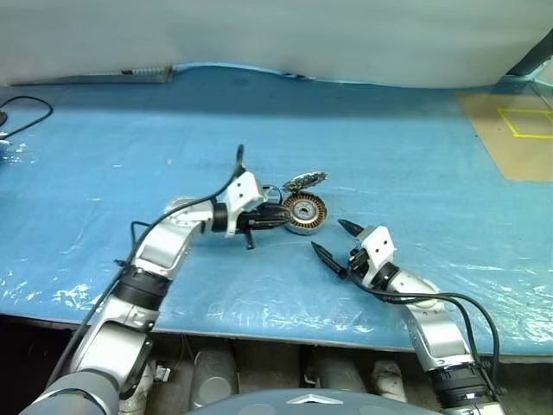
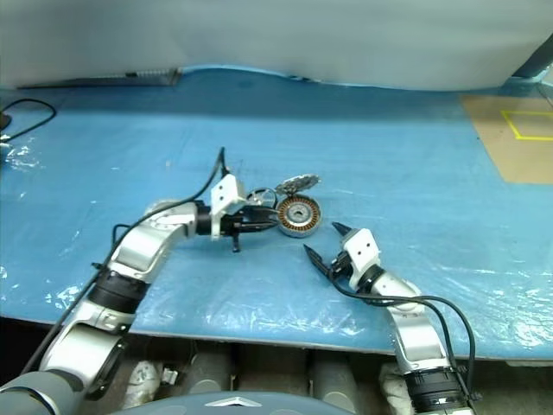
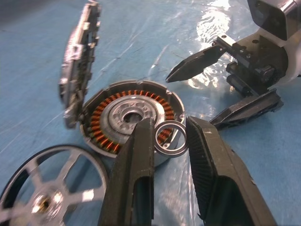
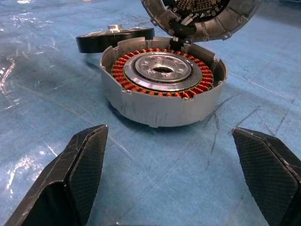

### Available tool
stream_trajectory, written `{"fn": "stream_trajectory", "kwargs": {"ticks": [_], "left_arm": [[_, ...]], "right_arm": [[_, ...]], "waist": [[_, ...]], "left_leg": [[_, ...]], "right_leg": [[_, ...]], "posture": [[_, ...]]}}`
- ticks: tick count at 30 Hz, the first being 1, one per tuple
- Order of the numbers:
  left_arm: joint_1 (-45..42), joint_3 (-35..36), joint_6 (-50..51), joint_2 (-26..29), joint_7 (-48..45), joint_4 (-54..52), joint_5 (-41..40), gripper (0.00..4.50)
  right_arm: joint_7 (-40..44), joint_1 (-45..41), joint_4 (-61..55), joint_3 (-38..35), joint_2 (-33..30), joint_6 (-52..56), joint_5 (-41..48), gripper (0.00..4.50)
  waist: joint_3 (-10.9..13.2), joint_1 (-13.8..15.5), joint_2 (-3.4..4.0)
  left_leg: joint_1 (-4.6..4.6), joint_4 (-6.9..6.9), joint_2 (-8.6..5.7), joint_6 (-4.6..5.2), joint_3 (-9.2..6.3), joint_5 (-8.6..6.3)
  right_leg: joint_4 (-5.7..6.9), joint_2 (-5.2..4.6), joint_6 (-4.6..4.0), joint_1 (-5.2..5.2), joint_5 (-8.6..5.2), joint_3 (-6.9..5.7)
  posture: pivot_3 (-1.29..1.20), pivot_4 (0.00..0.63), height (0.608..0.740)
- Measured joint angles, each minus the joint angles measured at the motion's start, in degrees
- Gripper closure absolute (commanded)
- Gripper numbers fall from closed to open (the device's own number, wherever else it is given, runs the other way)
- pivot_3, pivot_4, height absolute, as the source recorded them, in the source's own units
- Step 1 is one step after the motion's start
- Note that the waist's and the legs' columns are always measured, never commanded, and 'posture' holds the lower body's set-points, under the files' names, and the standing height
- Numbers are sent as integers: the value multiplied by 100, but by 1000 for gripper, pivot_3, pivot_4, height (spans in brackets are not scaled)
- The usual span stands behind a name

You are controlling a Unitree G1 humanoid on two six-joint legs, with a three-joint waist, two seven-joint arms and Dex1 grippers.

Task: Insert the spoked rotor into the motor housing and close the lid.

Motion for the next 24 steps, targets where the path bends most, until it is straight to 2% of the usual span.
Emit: {"fn": "stream_trajectory", "kwargs": {"ticks": [10,24], "left_arm": [[-650,-245,-444,-902,889,1393,684,3828],[-888,-255,-846,-1154,1138,2191,995,3828]], "right_arm": [[-5,-19,52,-5,-49,12,-6,0],[45,-201,203,-5,-84,13,-20,0]], "waist": [[0,3,0],[0,16,0]], "left_leg": [[-2,2,-4,10,-3,6],[-3,6,-6,17,-5,10]], "right_leg": [[0,0,1,1,1,0],[0,-3,1,4,1,-1]], "posture": [[0,150,740],[0,150,740]]}}
